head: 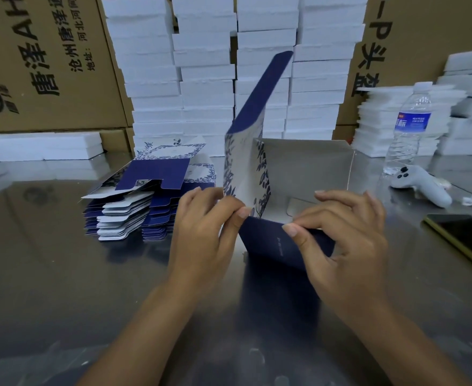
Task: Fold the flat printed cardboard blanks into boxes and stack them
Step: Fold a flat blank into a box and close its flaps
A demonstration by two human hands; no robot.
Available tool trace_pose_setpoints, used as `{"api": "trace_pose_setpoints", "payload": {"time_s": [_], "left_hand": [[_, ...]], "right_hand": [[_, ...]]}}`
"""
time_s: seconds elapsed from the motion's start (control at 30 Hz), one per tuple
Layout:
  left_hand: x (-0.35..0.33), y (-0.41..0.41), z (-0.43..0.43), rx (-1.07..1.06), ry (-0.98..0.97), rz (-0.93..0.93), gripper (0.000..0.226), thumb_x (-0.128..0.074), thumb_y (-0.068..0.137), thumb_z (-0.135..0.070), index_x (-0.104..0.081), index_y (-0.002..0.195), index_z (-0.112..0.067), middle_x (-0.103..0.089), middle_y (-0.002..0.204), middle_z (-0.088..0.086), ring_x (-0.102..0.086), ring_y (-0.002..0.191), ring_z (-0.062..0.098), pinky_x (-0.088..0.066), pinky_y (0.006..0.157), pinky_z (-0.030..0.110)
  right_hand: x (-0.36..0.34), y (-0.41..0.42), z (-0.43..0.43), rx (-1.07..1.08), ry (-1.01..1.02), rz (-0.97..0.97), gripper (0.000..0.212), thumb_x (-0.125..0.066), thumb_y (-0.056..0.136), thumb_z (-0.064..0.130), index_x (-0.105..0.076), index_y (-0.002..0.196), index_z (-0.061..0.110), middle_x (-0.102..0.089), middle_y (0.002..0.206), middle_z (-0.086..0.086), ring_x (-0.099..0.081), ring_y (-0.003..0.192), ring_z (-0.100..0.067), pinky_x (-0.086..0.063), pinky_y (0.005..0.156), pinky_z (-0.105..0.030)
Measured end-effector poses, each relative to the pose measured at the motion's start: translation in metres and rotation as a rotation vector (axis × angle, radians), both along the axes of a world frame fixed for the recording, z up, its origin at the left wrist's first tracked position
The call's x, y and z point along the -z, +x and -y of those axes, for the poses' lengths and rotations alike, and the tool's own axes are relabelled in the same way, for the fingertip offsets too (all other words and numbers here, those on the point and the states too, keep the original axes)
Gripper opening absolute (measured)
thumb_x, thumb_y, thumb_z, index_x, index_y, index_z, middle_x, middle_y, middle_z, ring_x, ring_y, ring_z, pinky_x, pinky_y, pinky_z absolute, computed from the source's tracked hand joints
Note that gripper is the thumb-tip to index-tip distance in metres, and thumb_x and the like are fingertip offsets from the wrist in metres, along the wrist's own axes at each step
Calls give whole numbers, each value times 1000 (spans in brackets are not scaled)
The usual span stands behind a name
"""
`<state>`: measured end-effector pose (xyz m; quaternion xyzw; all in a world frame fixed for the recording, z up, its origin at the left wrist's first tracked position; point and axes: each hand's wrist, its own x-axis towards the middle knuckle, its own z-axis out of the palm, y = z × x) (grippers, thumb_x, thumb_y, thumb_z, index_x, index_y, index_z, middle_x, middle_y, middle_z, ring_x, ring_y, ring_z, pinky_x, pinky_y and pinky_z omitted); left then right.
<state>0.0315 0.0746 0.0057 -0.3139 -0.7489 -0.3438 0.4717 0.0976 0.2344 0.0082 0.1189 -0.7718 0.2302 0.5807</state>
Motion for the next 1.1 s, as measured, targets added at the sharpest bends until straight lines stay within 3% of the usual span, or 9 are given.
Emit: {"api": "trace_pose_setpoints", "payload": {"time_s": [0.2, 0.33, 0.53, 0.63, 0.77, 0.93, 1.1], "left_hand": [[1, 0, -1, 0, 11, -27, 31, -43, 93, -17, -58, 71, -3, -51, 73, -1, -37, 74, 10, -39, 81, 38], [1, -2, -1, 14, 13, -35, 31, -42, 94, -17, -58, 72, -3, -49, 76, -6, -36, 74, 7, -41, 87, 43], [4, -7, 7, -96, -90, -200, 50, -30, 102, -24, -63, 73, 1, -62, 75, 12, -48, 79, 18, -42, 90, 48], [3, -7, 9, -118, -101, -264, 53, -27, 103, -22, -60, 69, 2, -60, 70, 13, -44, 74, 18, -42, 89, 47], [3, -6, 6, -104, -90, -260, 53, -26, 103, -21, -58, 67, 1, -57, 66, 11, -41, 69, 18, -43, 89, 45], [3, -7, 8, -109, -67, -238, 49, -28, 102, -19, -57, 67, 0, -54, 64, 8, -40, 66, 16, -38, 90, 38], [0, -5, 6, -84, -35, -145, 33, -38, 94, -10, -57, 70, -1, -53, 68, 5, -38, 69, 15, -35, 85, 29]], "right_hand": [[2, 0, 2, -6, 18, -100, 24, -63, 84, 23, -66, 63, 12, -67, 72, 6, -57, 98, -14, -29, 100, -52], [3, 3, -1, 13, -16, -91, 29, -57, 86, 21, -61, 60, 9, -61, 64, 3, -56, 93, -13, -25, 105, -46], [3, 5, -4, -28, -30, -75, 29, -55, 86, 18, -60, 60, 6, -57, 63, 2, -54, 89, -10, -29, 104, -49], [2, 5, -6, -60, -19, -104, 28, -56, 87, 18, -63, 63, 7, -59, 66, 4, -55, 93, -13, -38, 94, -55], [-1, 5, -7, -61, -3, -142, 33, -57, 89, 22, -66, 63, 4, -62, 63, -1, -57, 85, -23, -46, 80, -42], [-2, 5, -14, -10, 19, -165, 32, -59, 88, 22, -66, 63, 3, -64, 70, -4, -60, 89, -31, -46, 79, -57], [-2, 6, -11, -46, -30, -105, 31, -58, 87, 18, -61, 61, 3, -55, 71, 6, -51, 84, -17, -43, 83, -28]]}}
